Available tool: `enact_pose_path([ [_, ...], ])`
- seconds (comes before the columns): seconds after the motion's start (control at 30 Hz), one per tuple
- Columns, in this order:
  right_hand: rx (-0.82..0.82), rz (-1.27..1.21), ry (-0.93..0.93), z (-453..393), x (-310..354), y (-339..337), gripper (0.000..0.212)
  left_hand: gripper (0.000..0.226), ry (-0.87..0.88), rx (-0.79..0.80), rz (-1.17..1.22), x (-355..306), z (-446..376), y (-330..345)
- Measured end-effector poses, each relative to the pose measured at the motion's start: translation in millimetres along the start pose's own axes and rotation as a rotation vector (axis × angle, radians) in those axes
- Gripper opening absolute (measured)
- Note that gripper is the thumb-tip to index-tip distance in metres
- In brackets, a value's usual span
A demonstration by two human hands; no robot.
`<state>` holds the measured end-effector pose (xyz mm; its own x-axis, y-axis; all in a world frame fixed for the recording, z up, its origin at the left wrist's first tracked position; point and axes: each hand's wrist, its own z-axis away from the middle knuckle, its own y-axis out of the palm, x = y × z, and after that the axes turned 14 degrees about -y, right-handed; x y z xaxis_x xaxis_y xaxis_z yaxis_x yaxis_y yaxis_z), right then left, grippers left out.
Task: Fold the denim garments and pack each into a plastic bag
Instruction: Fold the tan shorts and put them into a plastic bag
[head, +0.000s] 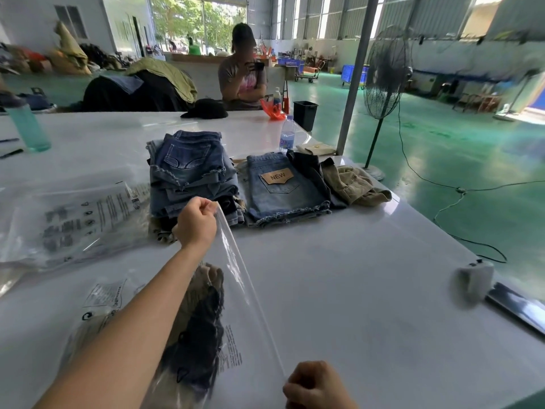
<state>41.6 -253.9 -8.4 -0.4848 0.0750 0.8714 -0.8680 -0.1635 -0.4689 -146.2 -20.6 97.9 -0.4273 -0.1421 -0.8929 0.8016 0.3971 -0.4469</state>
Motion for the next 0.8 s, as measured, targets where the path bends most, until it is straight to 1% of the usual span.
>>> enact_pose_path([
  [0.07, 0.061, 0.107, -0.001, -1, -1, 2, 0.013, 0.018, 0.033, 0.073, -0.069, -4, 10, 3],
  [0.1, 0.085, 0.176, 0.000, 1, -3, 3, 0.012, 0.026, 0.067, 0.118, -0.125, -4, 16, 2],
  [0.13, 0.102, 0.233, 0.011, 2, -5, 2, 0.017, 0.036, 0.104, 0.160, -0.205, 1, 25, -2],
  [0.17, 0.090, 0.285, 0.018, 3, -7, -3, 0.024, 0.045, 0.144, 0.177, -0.324, 12, 38, -7],
  [0.2, 0.068, 0.313, 0.024, 3, -8, -10, 0.027, 0.051, 0.190, 0.166, -0.490, 29, 56, -12],
  [0.23, 0.059, 0.313, 0.015, -2, -8, -18, 0.024, 0.058, 0.223, 0.163, -0.695, 51, 75, -16],
  [0.27, 0.077, 0.312, 0.000, -11, -7, -26, 0.018, 0.067, 0.208, 0.207, -0.893, 74, 95, -20],
  [0.3, 0.066, 0.351, -0.030, -22, -5, -32, 0.013, 0.079, 0.145, 0.277, -1.047, 96, 112, -22],
  [0.33, 0.025, 0.419, -0.063, -35, -4, -35, 0.011, 0.093, 0.053, 0.358, -1.151, 120, 129, -22],
  [0.37, -0.040, 0.482, -0.114, -51, 1, -37, 0.014, 0.105, -0.020, 0.422, -1.202, 139, 145, -21],
  [0.4, -0.090, 0.522, -0.171, -65, 5, -32, 0.020, 0.116, -0.030, 0.429, -1.195, 150, 158, -25],
  [0.43, -0.114, 0.542, -0.236, -82, 11, -28, 0.027, 0.123, 0.047, 0.372, -1.187, 159, 169, -31],
  [0.47, -0.108, 0.567, -0.307, -99, 17, -19, 0.032, 0.121, 0.119, 0.315, -1.162, 167, 176, -36],
  [0.5, -0.081, 0.607, -0.372, -116, 25, -10, 0.037, 0.108, 0.191, 0.270, -1.136, 172, 181, -43],
  [0.57, -0.032, 0.677, -0.479, -148, 42, 8, 0.044, 0.071, 0.327, 0.216, -1.178, 182, 188, -50],
  [0.6, -0.012, 0.715, -0.506, -162, 49, 17, 0.047, 0.064, 0.361, 0.228, -1.200, 187, 185, -51],
  [0.67, 0.050, 0.831, -0.497, -182, 59, 33, 0.057, 0.064, 0.352, 0.293, -1.268, 198, 178, -59],
  [0.7, 0.091, 0.896, -0.467, -190, 61, 39, 0.065, 0.062, 0.318, 0.345, -1.296, 200, 172, -69],
  [0.73, 0.132, 0.940, -0.436, -195, 62, 44, 0.074, 0.058, 0.248, 0.414, -1.341, 197, 166, -83],
  [0.77, 0.176, 0.943, -0.400, -198, 63, 47, 0.083, 0.052, 0.189, 0.492, -1.379, 195, 164, -100],
  [0.8, 0.221, 0.894, -0.350, -198, 64, 50, 0.093, 0.046, 0.192, 0.574, -1.350, 195, 160, -113],
])
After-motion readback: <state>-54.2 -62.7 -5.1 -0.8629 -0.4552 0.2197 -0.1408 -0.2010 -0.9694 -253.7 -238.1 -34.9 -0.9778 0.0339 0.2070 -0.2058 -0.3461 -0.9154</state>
